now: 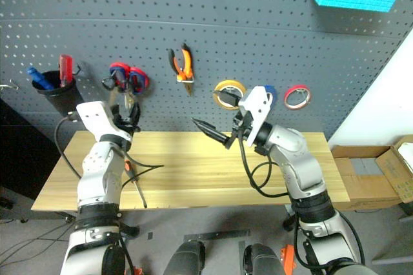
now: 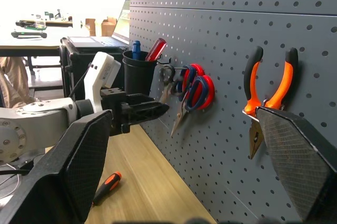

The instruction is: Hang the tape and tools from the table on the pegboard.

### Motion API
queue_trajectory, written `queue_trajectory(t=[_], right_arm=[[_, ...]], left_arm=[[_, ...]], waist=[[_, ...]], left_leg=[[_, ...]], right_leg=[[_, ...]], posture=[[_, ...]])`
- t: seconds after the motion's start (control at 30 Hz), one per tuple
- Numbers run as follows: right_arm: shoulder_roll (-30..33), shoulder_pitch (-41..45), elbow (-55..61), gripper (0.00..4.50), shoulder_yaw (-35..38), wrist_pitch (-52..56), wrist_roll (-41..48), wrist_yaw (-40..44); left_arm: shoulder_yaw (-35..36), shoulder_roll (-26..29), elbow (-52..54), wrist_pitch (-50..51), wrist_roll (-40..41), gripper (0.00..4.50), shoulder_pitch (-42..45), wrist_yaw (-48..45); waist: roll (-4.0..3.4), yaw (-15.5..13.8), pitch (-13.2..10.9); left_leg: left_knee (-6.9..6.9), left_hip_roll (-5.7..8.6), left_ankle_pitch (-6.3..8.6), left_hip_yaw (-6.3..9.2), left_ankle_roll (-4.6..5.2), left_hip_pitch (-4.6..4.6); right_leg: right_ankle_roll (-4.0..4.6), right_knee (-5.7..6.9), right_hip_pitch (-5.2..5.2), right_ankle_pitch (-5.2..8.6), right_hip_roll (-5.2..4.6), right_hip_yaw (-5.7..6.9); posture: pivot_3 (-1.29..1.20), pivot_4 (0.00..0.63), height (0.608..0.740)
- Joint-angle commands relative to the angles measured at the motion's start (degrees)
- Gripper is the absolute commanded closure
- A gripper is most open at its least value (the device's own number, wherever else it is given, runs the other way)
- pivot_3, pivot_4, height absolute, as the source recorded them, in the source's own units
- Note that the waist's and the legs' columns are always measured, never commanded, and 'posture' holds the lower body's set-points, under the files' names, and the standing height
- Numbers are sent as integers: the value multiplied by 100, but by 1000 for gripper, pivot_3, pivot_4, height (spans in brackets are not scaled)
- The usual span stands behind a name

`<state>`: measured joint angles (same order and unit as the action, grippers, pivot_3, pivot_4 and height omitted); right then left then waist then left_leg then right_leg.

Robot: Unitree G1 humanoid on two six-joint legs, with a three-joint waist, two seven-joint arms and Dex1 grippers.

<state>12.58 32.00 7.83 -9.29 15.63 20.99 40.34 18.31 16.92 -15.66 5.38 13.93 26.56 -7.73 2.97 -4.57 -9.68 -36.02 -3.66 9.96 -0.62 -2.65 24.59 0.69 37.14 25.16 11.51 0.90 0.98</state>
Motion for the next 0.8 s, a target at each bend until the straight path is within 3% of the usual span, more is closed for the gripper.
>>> queue_trajectory(t=[0.03,0.07,0.23,0.47,0.8], right_arm=[[25,-23,330,0,107,13,91,-15],[25,-35,347,0,107,23,96,-19],[152,-219,544,0,-57,127,-24,35],[232,-334,945,0,-809,801,-301,-4],[-236,113,890,0,-1361,1347,-542,-175]], left_arm=[[18,79,108,-109,-6,178,39,-25],[-1,76,140,-74,-17,11,-27,-43],[-178,25,688,219,-129,11,-912,-100],[-118,-352,1670,1093,-107,11,-2148,472],[322,-293,1626,2050,45,11,-2205,923]], waist=[[0,0,0],[0,0,0],[-7,31,-4],[-61,69,-51],[-133,130,-499]], left_leg=[[0,0,0,0,0,0],[0,0,0,1,0,0],[6,-1,1,-11,0,-6],[5,-15,2,-11,1,-13],[8,-16,3,12,-1,-26]], right_leg=[[0,0,0,0,0,0],[0,0,0,0,0,1],[1,-3,0,1,-3,-11],[42,4,4,24,-21,-27],[48,-8,5,26,-24,-23]], posture=[[163,120,740],[162,123,740],[152,152,740],[131,224,740],[100,338,740]])
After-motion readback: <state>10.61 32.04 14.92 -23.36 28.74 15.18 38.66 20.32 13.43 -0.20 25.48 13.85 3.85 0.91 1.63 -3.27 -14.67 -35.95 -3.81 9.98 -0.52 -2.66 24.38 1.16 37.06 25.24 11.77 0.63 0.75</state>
